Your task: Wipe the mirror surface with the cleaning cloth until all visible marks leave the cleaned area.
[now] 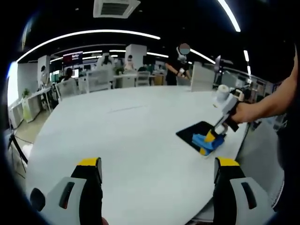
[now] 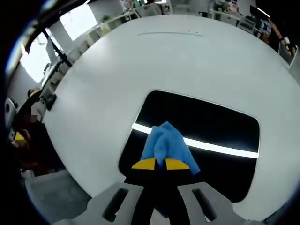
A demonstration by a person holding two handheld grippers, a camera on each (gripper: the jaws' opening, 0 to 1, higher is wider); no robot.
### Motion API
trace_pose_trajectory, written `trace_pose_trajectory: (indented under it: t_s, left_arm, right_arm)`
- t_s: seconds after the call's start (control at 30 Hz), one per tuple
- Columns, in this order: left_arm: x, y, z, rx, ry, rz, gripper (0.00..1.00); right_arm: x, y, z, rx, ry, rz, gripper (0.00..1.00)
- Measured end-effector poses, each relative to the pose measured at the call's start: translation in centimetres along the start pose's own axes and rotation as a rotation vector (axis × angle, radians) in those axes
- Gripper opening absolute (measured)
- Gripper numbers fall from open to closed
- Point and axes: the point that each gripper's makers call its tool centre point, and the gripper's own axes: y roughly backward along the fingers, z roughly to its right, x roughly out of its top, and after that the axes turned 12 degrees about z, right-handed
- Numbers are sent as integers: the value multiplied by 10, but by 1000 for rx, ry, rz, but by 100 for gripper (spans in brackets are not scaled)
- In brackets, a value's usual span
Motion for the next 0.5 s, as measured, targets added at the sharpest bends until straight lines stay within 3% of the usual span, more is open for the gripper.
trace_pose_trajectory:
  t_s: [0.4, 0.5]
  left_arm:
    - [1, -4, -5, 21, 9, 16, 100]
    - [-1, -7, -1, 1, 1, 2, 100]
  right_arm:
    - [-7, 3, -5, 16, 5, -12, 0]
    - [-8, 4, -6, 17, 0, -12, 0]
